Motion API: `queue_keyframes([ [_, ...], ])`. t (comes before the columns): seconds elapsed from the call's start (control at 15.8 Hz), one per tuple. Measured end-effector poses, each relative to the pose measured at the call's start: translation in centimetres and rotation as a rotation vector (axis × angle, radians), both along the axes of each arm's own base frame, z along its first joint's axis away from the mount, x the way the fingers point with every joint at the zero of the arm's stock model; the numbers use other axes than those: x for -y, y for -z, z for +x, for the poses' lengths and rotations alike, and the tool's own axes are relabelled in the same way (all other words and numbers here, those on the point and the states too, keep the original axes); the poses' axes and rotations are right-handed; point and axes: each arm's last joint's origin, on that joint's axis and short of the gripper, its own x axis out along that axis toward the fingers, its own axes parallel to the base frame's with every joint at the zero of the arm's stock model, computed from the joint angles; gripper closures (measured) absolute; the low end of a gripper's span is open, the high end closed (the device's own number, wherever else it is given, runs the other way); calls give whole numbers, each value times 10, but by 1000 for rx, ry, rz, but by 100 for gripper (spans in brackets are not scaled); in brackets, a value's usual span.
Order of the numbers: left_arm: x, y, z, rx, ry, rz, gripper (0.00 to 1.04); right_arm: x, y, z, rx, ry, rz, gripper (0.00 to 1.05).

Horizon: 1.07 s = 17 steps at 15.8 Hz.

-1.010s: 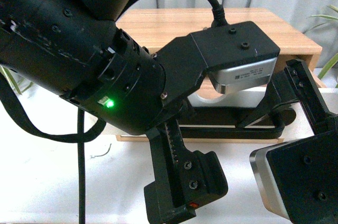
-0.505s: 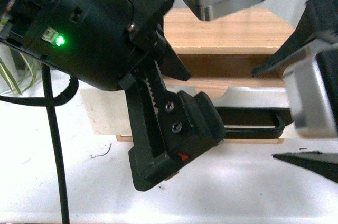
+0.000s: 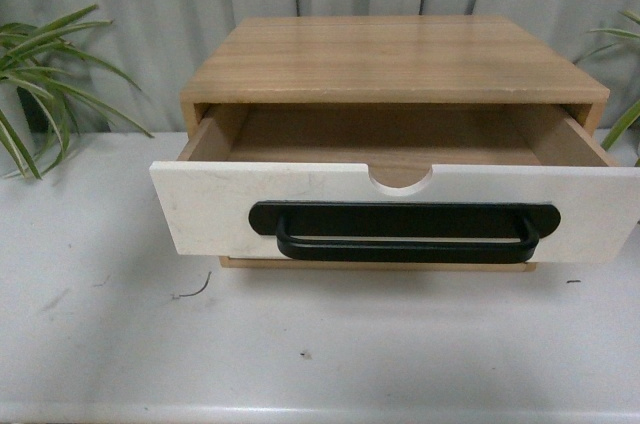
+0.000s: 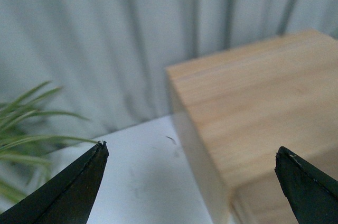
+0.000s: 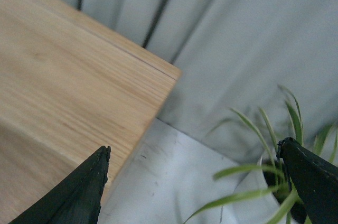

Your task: Pull drawer

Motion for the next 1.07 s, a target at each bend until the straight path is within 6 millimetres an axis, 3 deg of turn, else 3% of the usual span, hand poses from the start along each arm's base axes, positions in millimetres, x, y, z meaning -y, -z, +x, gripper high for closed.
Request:
queue_keyframes([
  [0.13,-44,-2,-24,28,-271,-211,7,27,6,-6,-46,194,305,6],
  [0.32,-57,25,-53,-33,-398,-277,7,46,25,-22,-89,315,566,6],
  [0.38,-64,17,-72,148,-351,-258,19,51,25,-32,-20,328,586,12],
  [0.44,-61,23,-85,200,-330,-225,29,49,23,-47,30,327,562,23],
  [0.63,-44,69,-105,131,-288,-200,60,33,34,-96,19,323,542,52],
  [0.82,-38,82,-118,148,-300,-198,84,19,43,-117,54,307,538,79],
  [0.88,-35,86,-124,162,-299,-199,97,14,51,-124,48,304,538,92],
  [0.95,-33,93,-129,156,-299,-195,103,11,58,-130,41,313,531,103],
  [1.07,-28,105,-138,138,-301,-194,103,6,66,-139,42,316,533,103],
])
